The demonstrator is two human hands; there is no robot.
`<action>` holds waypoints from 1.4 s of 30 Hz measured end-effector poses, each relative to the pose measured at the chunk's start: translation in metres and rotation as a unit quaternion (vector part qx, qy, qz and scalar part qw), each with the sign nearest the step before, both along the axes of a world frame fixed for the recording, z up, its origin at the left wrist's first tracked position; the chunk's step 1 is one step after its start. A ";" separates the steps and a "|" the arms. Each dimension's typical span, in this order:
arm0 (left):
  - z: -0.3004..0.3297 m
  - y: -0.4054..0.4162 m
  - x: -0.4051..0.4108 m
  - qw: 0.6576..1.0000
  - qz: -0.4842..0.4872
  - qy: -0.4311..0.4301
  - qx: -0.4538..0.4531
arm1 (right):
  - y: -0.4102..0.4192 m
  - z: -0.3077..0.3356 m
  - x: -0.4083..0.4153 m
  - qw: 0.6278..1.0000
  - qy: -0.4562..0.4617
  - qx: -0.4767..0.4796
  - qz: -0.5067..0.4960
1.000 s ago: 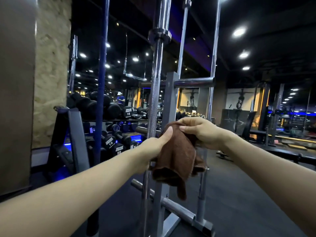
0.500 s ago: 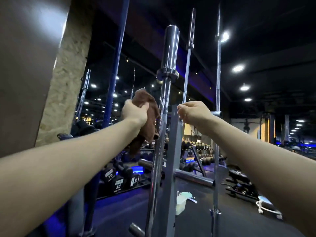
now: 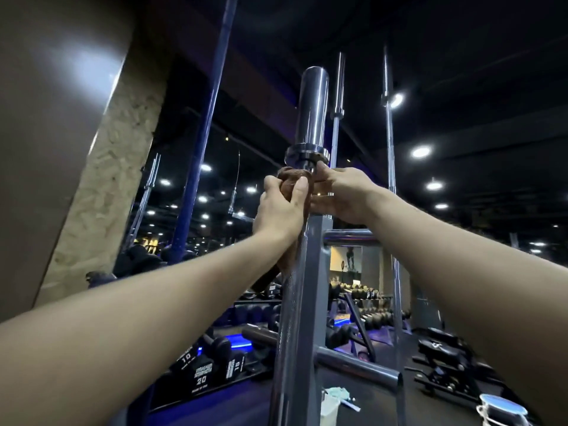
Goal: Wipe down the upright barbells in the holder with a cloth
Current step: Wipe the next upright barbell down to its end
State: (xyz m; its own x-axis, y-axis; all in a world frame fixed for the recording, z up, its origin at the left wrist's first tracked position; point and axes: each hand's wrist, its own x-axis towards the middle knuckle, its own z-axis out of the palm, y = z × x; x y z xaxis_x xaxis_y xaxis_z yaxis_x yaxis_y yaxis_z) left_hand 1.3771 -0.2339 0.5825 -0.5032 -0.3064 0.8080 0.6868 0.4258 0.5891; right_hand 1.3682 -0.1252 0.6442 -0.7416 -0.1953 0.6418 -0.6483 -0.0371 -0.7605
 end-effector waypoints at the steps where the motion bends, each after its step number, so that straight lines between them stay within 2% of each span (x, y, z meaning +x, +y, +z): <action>1: 0.008 -0.002 -0.002 1.000 -0.020 -0.006 0.012 | 0.002 0.002 0.001 1.000 0.000 0.012 -0.004; 4: 0.019 0.000 -0.011 0.999 -0.025 -0.025 -0.040 | 0.001 0.004 0.000 0.999 0.012 0.028 -0.028; 7: 0.013 0.007 -0.012 0.990 0.077 -0.063 -0.100 | -0.005 0.000 -0.007 1.000 0.012 0.013 -0.021; 9: -0.003 0.009 -0.006 0.983 0.112 -0.088 -0.116 | -0.006 -0.003 -0.012 1.000 0.000 -0.003 -0.001; 12: -0.040 0.011 0.006 0.971 0.130 -0.135 -0.149 | -0.005 -0.002 -0.013 0.999 0.001 0.013 -0.029; 16: -0.028 0.019 0.009 0.963 0.196 -0.137 -0.124 | -0.007 0.000 -0.005 0.998 0.013 0.022 -0.051; 19: 0.014 0.023 0.005 0.974 0.160 -0.129 -0.095 | -0.009 0.002 -0.008 0.996 0.024 0.029 -0.075; 21: 0.018 0.023 0.004 0.972 0.161 -0.137 -0.105 | -0.007 0.003 -0.011 0.997 0.017 0.024 -0.074; 27: -0.069 0.026 0.014 0.938 0.229 -0.168 -0.197 | -0.008 -0.004 -0.012 0.998 -0.004 -0.007 -0.067; 30: -0.066 0.021 0.014 0.928 0.255 -0.178 -0.205 | -0.011 -0.007 -0.010 0.996 0.003 -0.012 -0.087; 36: -0.020 0.024 0.003 0.948 0.233 -0.149 -0.160 | -0.015 -0.017 -0.013 0.997 0.010 -0.021 -0.076; 39: -0.043 0.026 0.005 0.944 0.249 -0.133 -0.168 | -0.015 -0.016 -0.014 0.997 0.004 -0.024 -0.078; 42: -0.090 0.025 0.010 0.927 0.254 -0.167 -0.218 | -0.012 -0.023 -0.012 0.997 -0.009 -0.016 -0.071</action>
